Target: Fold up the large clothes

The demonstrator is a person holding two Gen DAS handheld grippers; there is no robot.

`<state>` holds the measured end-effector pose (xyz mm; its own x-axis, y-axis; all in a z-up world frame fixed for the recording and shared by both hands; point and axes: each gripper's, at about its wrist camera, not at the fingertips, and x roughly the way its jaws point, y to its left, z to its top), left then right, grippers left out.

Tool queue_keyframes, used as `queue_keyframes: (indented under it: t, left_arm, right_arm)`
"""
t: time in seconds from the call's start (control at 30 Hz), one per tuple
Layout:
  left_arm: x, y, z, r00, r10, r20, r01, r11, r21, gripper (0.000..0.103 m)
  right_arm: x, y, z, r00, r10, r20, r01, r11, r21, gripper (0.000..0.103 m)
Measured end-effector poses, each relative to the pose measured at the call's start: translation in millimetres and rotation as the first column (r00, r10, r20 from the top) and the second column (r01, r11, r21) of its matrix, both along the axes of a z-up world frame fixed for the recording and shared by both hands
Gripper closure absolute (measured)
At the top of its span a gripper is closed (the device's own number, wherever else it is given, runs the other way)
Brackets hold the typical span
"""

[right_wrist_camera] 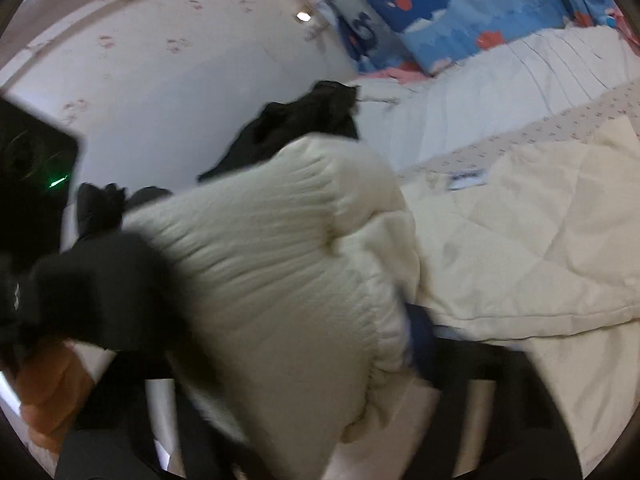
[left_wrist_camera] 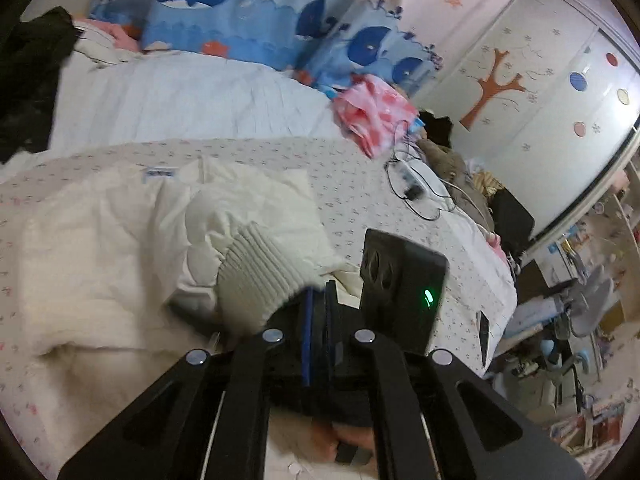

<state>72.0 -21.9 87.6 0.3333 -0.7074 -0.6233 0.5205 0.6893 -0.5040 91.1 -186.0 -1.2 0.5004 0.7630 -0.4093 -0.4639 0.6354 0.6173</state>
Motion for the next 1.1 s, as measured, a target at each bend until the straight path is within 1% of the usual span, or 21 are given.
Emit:
queue_keyframes:
  t: [0.07, 0.13, 0.17, 0.2, 0.27, 0.37, 0.43, 0.5, 0.57, 0.67, 0.7, 0.73, 0.8, 0.83, 0.87, 0.9, 0.93, 1.0, 1.03, 1.07, 1.1]
  left_arm:
    - [-6, 28, 19, 0.998, 0.052, 0.030, -0.051, 0.998, -0.038, 0.091]
    - [-7, 57, 36, 0.988, 0.137, 0.072, -0.132, 0.989, -0.074, 0.062]
    - [-10, 77, 44, 0.974, 0.203, 0.097, -0.194, 0.976, -0.101, 0.038]
    - [-14, 106, 53, 0.944, 0.307, 0.124, -0.289, 0.947, -0.143, 0.031]
    - [-14, 136, 57, 0.919, 0.374, 0.121, -0.350, 0.918, -0.185, 0.031]
    - [-8, 172, 44, 0.881, 0.466, 0.082, -0.441, 0.872, -0.213, 0.031]
    - [2, 177, 30, 0.875, 0.482, 0.047, -0.462, 0.860, -0.215, 0.031]
    - [13, 176, 9, 0.868, 0.496, 0.009, -0.485, 0.852, -0.199, 0.031]
    - [26, 169, -17, 0.867, 0.497, -0.036, -0.495, 0.850, -0.178, 0.031]
    - [49, 165, -52, 0.860, 0.499, -0.102, -0.510, 0.846, -0.157, 0.031]
    - [59, 161, -68, 0.854, 0.504, -0.127, -0.519, 0.844, -0.135, 0.031]
    - [67, 158, -83, 0.846, 0.513, -0.146, -0.530, 0.841, -0.111, 0.031]
    - [82, 154, -112, 0.833, 0.525, -0.173, -0.539, 0.841, -0.047, 0.031]
    - [90, 152, -129, 0.822, 0.539, -0.185, -0.547, 0.837, 0.008, 0.031]
    - [97, 151, -146, 0.807, 0.558, -0.194, -0.557, 0.828, 0.064, 0.031]
    - [101, 151, -158, 0.802, 0.561, -0.207, -0.556, 0.827, 0.084, 0.026]
    - [105, 153, -168, 0.802, 0.550, -0.233, -0.548, 0.833, 0.076, 0.023]
    - [103, 158, -172, 0.793, 0.552, -0.258, -0.557, 0.828, 0.061, 0.020]
    - [99, 158, -166, 0.791, 0.561, -0.243, -0.564, 0.823, 0.064, 0.020]
    - [92, 157, -152, 0.797, 0.576, -0.183, -0.575, 0.816, 0.066, 0.020]
    - [88, 155, -142, 0.805, 0.580, -0.130, -0.577, 0.814, 0.059, 0.020]
  right_arm:
    - [11, -9, 4, 0.999, -0.026, -0.019, 0.026, 1.000, 0.000, 0.081]
    - [22, -15, 23, 0.999, -0.035, 0.007, 0.035, 0.999, -0.012, 0.083]
    - [26, -17, 36, 0.999, -0.034, 0.032, 0.034, 0.999, -0.021, 0.083]
    - [29, -17, 48, 0.998, -0.030, 0.057, 0.031, 0.999, -0.027, 0.083]
    - [34, -24, 87, 0.991, -0.026, 0.133, 0.030, 0.999, -0.033, 0.084]
    - [43, -41, 125, 0.983, -0.034, 0.180, 0.039, 0.999, -0.027, 0.084]
    - [54, -57, 138, 0.980, -0.057, 0.192, 0.064, 0.997, -0.031, 0.084]
    - [61, -74, 139, 0.980, -0.086, 0.180, 0.093, 0.995, -0.030, 0.085]
    - [69, -99, 127, 0.983, -0.129, 0.131, 0.132, 0.991, -0.013, 0.085]
    - [84, -137, 79, 0.981, -0.193, 0.021, 0.193, 0.981, -0.034, 0.085]
    - [87, -147, 64, 0.979, -0.206, -0.011, 0.205, 0.978, -0.049, 0.085]
    - [94, -159, 36, 0.972, -0.227, -0.065, 0.222, 0.972, -0.083, 0.085]
    - [103, -172, -6, 0.957, -0.248, -0.149, 0.229, 0.964, -0.133, 0.085]
    - [110, -180, -35, 0.941, -0.263, -0.211, 0.232, 0.959, -0.161, 0.085]
    - [112, -187, -52, 0.932, -0.265, -0.248, 0.233, 0.961, -0.151, 0.084]
    - [112, -190, -63, 0.926, -0.264, -0.271, 0.236, 0.963, -0.131, 0.084]
    - [113, -195, -70, 0.921, -0.261, -0.289, 0.239, 0.965, -0.109, 0.084]
    - [113, -200, -61, 0.929, -0.262, -0.262, 0.239, 0.964, -0.117, 0.081]
    - [110, -202, -49, 0.941, -0.258, -0.218, 0.240, 0.965, -0.107, 0.080]
    - [108, -204, -44, 0.943, -0.264, -0.203, 0.247, 0.963, -0.107, 0.074]
    - [108, -205, -39, 0.941, -0.280, -0.189, 0.260, 0.957, -0.125, 0.063]
